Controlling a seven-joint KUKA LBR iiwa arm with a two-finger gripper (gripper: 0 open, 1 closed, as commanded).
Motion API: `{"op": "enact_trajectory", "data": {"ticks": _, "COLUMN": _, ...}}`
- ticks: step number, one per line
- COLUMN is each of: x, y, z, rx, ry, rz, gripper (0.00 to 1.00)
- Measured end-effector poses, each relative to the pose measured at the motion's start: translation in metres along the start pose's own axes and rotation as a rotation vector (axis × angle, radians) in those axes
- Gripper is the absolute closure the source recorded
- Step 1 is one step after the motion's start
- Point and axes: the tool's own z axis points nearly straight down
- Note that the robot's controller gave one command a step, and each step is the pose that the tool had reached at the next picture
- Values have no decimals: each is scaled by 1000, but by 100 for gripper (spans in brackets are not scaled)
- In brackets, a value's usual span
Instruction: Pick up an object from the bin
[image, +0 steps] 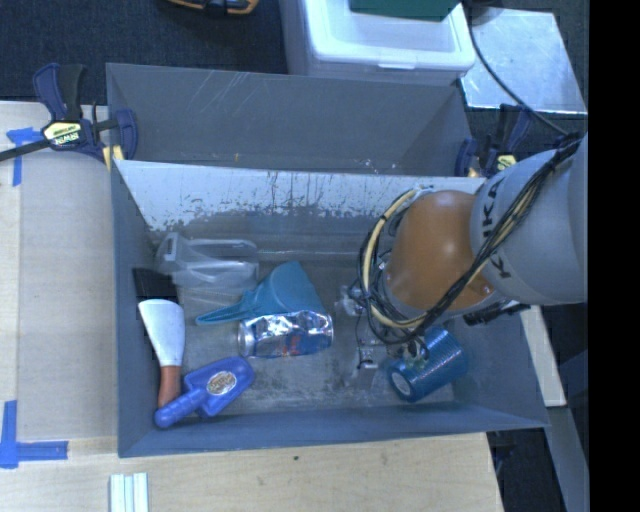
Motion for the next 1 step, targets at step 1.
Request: {"op": "enact_trajectory", "data": {"ticks": 1, "x": 2, "y": 34, "z": 1, "rx": 6, "ry": 0, "rz": -7, "gripper": 0}}
